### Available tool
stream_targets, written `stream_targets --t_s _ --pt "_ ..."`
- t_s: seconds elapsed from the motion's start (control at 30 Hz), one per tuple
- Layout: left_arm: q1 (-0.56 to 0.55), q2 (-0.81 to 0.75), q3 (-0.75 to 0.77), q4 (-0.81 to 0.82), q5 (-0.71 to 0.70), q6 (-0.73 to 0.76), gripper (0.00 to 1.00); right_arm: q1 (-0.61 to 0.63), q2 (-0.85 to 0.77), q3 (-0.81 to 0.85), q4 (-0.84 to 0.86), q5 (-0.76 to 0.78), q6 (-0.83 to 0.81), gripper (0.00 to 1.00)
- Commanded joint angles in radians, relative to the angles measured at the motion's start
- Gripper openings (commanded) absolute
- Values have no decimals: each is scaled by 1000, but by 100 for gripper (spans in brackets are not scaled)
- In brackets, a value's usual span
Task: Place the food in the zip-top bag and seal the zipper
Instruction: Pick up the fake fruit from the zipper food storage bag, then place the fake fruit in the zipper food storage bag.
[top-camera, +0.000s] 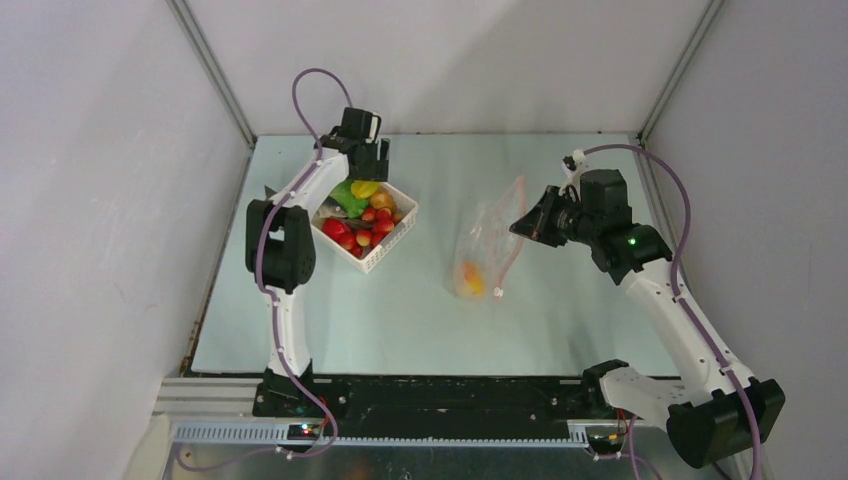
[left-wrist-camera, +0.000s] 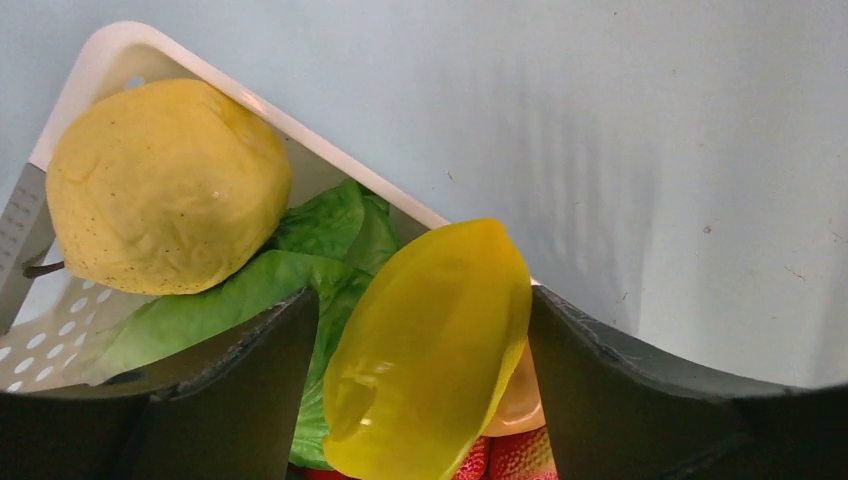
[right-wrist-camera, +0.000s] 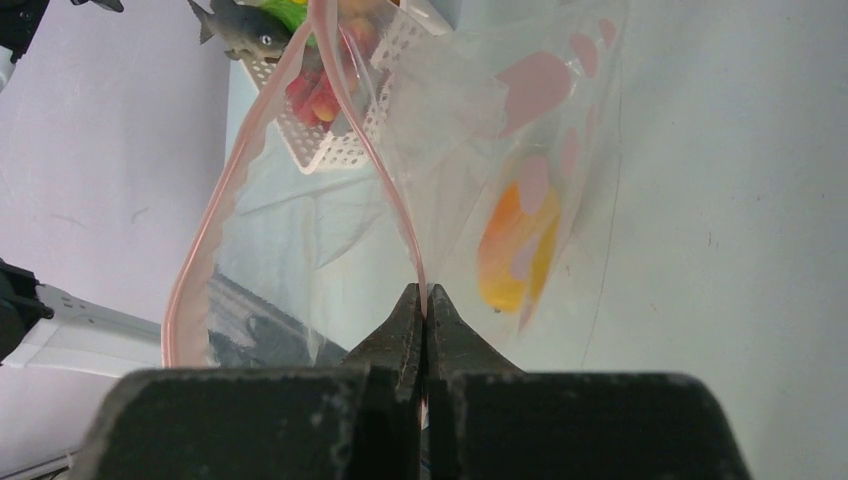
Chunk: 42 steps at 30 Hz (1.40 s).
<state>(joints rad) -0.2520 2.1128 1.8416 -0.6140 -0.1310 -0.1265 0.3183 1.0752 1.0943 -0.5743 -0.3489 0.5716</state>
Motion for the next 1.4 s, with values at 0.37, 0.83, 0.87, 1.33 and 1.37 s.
stream_targets --t_s 0.37,0.83,0.87,1.33,1.37 --pt "-1 -76 11 8 74 -17 30 14 -24 73 -42 129 -38 0" --pt "-3 -378 -161 73 172 -118 26 149 -1 217 -195 671 -136 0" --pt "-4 -427 -180 102 213 -134 26 165 4 227 -209 712 -140 0" --pt "-324 -895 -544 529 341 -309 26 265 219 308 -232 577 -122 0" --pt "-351 -921 -564 605 339 -349 27 273 225 309 -226 559 -109 0"
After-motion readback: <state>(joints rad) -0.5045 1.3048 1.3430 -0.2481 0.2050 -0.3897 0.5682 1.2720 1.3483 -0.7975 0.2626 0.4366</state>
